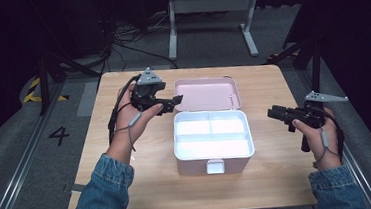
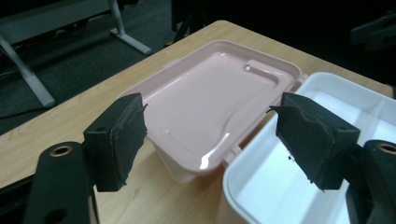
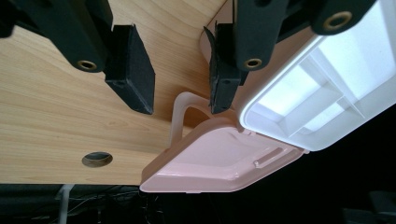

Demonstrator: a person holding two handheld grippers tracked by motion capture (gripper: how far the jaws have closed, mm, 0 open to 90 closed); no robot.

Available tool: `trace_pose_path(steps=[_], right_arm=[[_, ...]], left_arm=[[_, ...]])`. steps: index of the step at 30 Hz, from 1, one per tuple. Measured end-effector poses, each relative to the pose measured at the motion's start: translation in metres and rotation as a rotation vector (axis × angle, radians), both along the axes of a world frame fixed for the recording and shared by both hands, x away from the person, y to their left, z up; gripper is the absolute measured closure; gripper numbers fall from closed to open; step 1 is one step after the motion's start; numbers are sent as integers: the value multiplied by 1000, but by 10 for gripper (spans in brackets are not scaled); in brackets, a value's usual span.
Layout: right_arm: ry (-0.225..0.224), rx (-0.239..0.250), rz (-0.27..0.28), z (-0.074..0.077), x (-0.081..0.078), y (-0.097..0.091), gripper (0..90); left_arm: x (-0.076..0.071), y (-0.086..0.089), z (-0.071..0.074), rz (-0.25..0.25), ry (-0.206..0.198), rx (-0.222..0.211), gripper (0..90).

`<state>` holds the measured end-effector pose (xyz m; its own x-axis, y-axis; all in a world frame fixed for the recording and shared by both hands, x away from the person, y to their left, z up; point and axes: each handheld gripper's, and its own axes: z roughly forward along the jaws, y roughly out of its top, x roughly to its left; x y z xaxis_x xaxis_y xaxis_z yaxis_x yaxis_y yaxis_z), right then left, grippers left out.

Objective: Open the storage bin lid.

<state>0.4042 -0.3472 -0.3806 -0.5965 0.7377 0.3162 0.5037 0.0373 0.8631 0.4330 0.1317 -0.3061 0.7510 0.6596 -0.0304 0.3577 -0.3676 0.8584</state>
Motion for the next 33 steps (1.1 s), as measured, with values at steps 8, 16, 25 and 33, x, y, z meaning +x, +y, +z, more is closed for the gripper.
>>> trace_pose_path(steps=[8, 16, 25, 33], right_arm=[[22, -24, -9, -2, 3, -4, 600], [48, -39, -22, -6, 3, -9, 595], [72, -65, -43, -12, -1, -16, 595], [96, -97, -43, -15, -2, -15, 593]], left_arm=[[-22, 34, -15, 64, -6, 57, 247], [-37, 61, -38, 117, 19, 64, 247], [-43, 83, -76, 144, 208, 120, 251], [-43, 95, -89, 241, 277, 120, 261]])
